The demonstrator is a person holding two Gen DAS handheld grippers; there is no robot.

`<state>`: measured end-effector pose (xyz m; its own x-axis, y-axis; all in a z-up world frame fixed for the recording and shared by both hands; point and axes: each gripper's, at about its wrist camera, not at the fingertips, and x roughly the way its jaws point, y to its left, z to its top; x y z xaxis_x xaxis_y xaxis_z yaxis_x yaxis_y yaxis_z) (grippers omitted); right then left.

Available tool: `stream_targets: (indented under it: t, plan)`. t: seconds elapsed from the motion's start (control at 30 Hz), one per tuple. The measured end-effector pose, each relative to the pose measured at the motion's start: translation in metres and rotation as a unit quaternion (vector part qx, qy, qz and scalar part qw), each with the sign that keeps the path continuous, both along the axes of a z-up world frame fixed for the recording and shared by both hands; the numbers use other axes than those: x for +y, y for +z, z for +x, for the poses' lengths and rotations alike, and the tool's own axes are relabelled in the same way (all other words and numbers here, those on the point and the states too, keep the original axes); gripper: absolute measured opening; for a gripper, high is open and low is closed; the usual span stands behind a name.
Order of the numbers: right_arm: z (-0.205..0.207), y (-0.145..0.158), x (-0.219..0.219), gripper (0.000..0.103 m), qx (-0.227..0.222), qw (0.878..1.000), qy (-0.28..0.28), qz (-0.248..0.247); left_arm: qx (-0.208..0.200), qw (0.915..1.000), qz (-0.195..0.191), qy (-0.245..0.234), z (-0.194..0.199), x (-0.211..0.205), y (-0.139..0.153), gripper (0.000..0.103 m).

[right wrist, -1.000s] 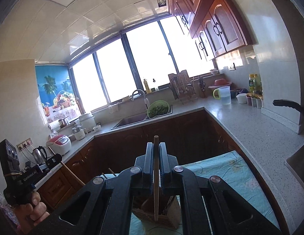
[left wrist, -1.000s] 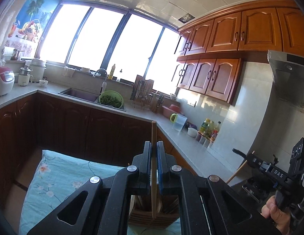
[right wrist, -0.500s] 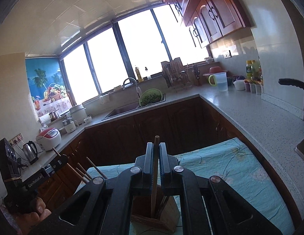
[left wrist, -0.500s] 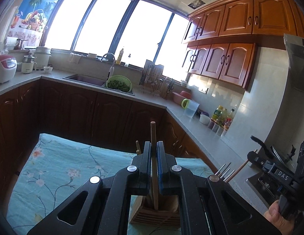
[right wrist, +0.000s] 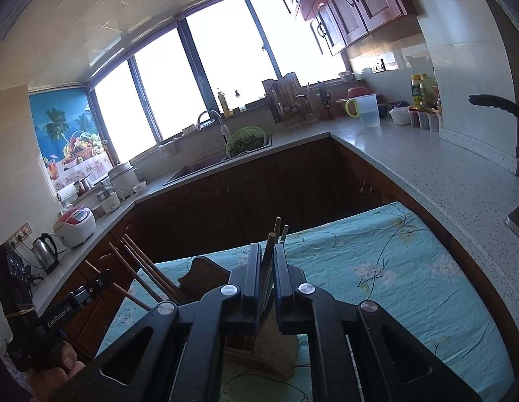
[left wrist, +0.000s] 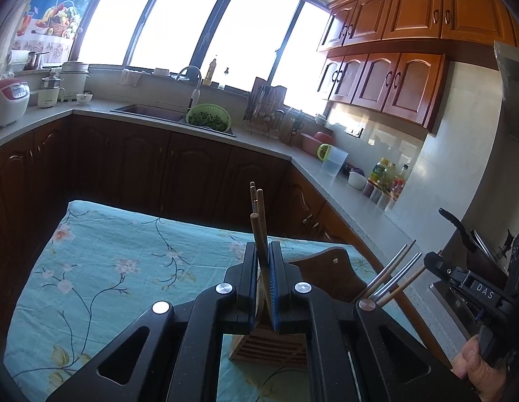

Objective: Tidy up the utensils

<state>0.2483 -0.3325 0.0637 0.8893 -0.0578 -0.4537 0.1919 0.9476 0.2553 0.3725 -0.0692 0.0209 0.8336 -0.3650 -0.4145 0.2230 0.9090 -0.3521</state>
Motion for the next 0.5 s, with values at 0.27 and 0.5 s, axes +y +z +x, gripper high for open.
stream_targets:
  t: [0.27, 0.5]
  plan:
    - [0.0008, -0.0013, -0.0038, 0.011, 0.002, 1.0, 0.003, 0.013, 0.005, 0.9999, 0.009, -0.003, -0.0002, 0.0011, -0.0011, 0.005]
    - [-0.0058, -0.0009, -0.0081, 0.054, -0.009, 0.999, 0.001, 0.031, 0.015, 0.9998, 0.004, 0.012, -0.0008, 0.0075, 0.0022, 0.037]
